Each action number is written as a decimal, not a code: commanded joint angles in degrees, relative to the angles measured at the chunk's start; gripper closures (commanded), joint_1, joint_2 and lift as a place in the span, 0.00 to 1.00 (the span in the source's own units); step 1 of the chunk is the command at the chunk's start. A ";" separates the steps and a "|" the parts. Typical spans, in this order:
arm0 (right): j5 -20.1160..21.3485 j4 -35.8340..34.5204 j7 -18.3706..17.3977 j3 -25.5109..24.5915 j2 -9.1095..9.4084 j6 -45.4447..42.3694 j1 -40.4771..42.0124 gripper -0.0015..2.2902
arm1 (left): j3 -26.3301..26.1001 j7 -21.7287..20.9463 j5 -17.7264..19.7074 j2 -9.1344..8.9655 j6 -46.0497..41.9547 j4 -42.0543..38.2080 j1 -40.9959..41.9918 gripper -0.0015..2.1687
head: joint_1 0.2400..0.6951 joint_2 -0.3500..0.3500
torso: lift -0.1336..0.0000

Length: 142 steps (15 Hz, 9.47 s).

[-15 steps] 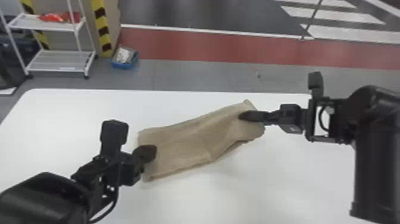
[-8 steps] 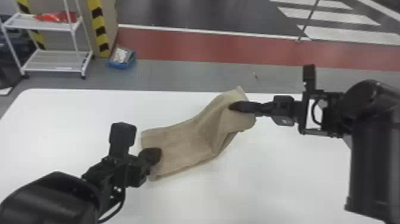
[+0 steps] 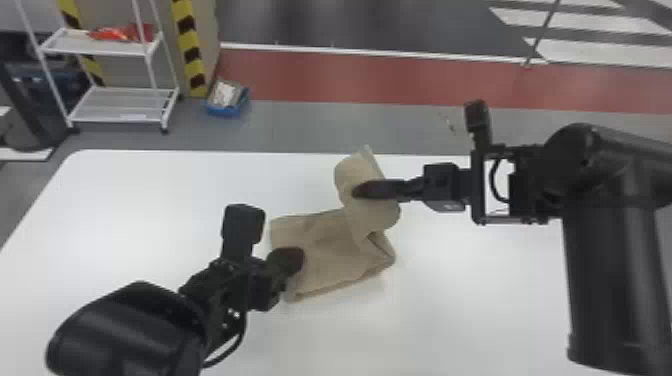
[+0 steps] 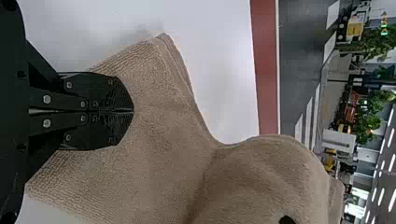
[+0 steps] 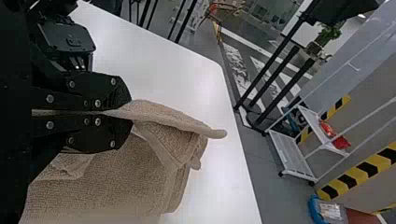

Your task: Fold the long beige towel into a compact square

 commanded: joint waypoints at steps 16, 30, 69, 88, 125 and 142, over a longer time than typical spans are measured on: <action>3.54 4.16 -0.11 8.19 3.62 0.12 1.09 0.03 | -0.32 -0.44 0.03 -0.10 -0.35 -0.01 0.34 0.65 | 1.00 0.46 | 0.07; -14.04 -6.48 5.08 -10.62 -6.66 0.12 15.50 0.02 | 2.66 0.00 0.03 0.34 -1.06 -6.42 4.64 0.08 | 1.00 0.36 | 0.07; 6.71 2.14 5.17 -6.49 -1.30 -17.75 11.28 0.72 | 29.12 -7.56 15.15 7.55 -15.47 -9.32 13.78 0.04 | 1.00 0.63 | 0.07; 8.11 -26.43 -1.51 -3.41 -1.57 -25.49 39.32 0.72 | 24.20 -6.24 10.84 5.53 -15.30 -4.67 8.77 0.04 | 1.00 0.57 | 0.07; -7.71 -9.91 10.70 -28.38 -0.16 -70.31 45.38 0.72 | 10.40 -3.43 1.88 6.93 -28.13 7.99 6.14 0.87 | 1.00 0.18 | 0.07; -11.49 -9.64 13.69 -32.07 0.37 -71.37 47.14 0.72 | 6.88 -3.52 2.41 5.00 -25.84 -0.18 12.99 0.87 | 1.00 0.02 | 0.07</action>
